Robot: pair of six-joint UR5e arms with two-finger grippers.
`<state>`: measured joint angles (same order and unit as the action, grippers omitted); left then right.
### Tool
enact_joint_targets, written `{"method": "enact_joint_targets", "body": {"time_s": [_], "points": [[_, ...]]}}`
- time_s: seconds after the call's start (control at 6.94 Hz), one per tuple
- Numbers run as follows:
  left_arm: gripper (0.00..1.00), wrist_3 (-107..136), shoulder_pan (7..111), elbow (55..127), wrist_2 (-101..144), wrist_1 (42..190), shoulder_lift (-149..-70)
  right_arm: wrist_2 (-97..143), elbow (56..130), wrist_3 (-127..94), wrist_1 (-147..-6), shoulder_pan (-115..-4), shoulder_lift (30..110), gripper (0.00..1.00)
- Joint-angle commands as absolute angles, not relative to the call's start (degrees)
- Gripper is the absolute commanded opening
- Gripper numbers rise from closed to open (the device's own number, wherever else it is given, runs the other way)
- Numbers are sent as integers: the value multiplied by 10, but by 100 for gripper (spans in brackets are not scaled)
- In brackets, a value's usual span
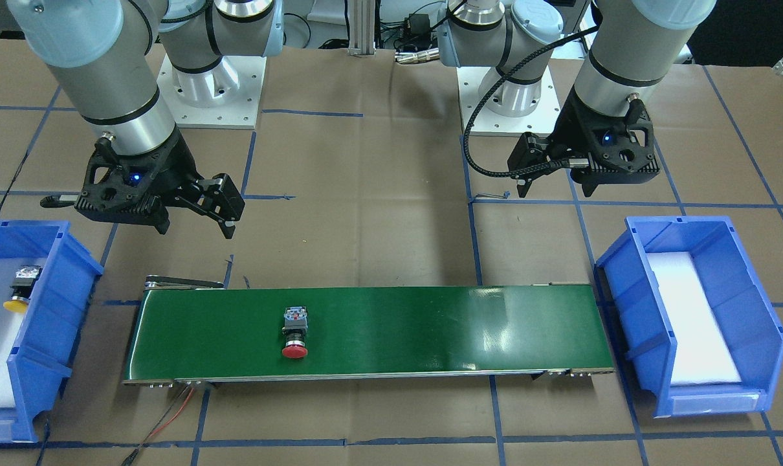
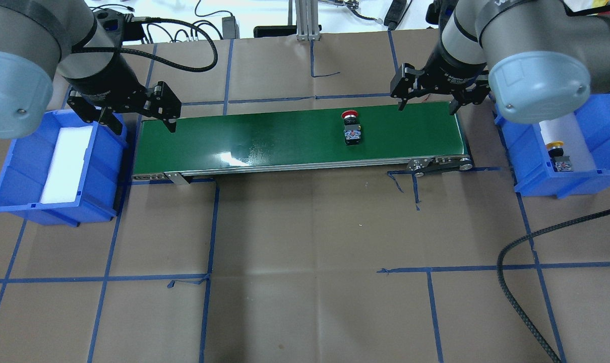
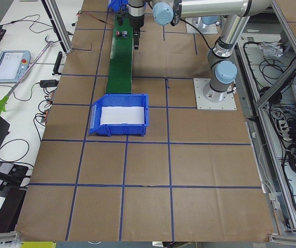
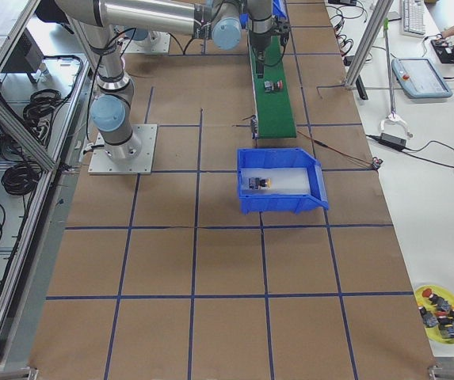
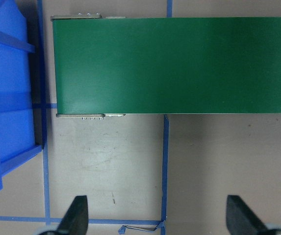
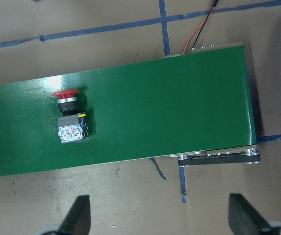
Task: Transport two buttons from left to right
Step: 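Move the right gripper back over the conveyor toward the red button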
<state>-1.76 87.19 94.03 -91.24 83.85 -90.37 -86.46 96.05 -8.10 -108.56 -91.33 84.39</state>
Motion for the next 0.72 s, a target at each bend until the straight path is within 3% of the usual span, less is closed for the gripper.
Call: {"method": "enact_joint_targets", "body": {"time_s": [0.0,0.58], "points": [[100,-15,872,940,-912,838,-904,-867,961,-80,-1146,-922,820,99],[100,-15,872,940,-912,838,-904,-869,932,-81,-1200,-938,738,99]]}}
